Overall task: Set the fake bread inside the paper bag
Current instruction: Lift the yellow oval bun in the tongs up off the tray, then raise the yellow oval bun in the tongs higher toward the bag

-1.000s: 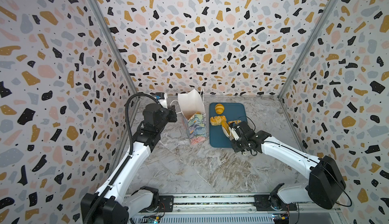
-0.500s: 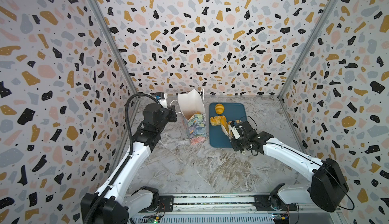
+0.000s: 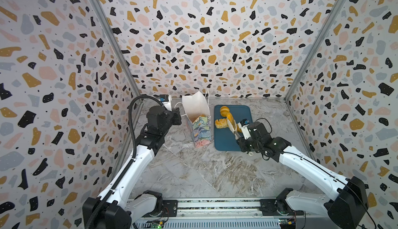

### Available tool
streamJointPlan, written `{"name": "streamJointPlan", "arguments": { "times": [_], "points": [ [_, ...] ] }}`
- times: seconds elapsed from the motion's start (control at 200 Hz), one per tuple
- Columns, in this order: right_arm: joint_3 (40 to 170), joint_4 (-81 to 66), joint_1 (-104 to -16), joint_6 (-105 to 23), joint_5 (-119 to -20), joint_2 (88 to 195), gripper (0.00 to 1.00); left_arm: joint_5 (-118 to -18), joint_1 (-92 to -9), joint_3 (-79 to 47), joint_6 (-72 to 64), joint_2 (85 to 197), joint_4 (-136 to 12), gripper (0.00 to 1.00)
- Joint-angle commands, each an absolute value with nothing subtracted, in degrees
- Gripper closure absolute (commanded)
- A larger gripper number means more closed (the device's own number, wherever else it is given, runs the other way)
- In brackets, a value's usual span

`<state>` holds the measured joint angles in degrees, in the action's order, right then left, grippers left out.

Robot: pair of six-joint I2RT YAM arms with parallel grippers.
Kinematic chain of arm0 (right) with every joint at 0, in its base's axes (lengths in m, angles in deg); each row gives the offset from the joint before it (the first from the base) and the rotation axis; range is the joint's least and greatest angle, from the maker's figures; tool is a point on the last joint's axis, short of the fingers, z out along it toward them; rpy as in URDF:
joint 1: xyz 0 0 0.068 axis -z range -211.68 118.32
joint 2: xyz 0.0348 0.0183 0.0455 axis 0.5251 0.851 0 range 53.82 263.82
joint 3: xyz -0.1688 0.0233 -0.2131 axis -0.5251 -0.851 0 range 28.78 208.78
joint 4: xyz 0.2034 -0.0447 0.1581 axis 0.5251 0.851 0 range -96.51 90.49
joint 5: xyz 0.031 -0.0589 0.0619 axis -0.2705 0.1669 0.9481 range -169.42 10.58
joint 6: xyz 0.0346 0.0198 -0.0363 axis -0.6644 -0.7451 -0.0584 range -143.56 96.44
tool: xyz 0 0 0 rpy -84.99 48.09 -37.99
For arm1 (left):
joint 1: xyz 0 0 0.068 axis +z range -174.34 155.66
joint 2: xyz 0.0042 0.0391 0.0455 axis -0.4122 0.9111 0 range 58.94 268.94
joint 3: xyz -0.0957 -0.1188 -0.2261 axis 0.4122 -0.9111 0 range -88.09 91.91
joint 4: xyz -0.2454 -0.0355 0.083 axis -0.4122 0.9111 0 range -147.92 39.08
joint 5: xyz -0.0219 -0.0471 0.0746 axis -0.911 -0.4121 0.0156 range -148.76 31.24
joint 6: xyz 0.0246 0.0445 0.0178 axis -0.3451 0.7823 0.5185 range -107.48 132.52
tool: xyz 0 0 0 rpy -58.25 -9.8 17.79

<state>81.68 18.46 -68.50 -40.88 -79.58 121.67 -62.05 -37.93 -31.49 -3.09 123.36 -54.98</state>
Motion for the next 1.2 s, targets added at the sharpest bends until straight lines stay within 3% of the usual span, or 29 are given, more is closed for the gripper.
{"name": "streamJointPlan", "arguments": {
  "times": [0.0, 1.196],
  "points": [
    [85.2, 16.7, -68.3, -41.9, -78.9, 119.3, 0.90, -61.4, -38.1, -31.7, -2.6, 122.9, -55.8, 1.00],
    [102.3, 20.9, -69.4, -41.5, -77.9, 118.9, 0.90, -61.6, -38.1, -31.7, -2.5, 122.8, -55.8, 1.00]
  ]
}}
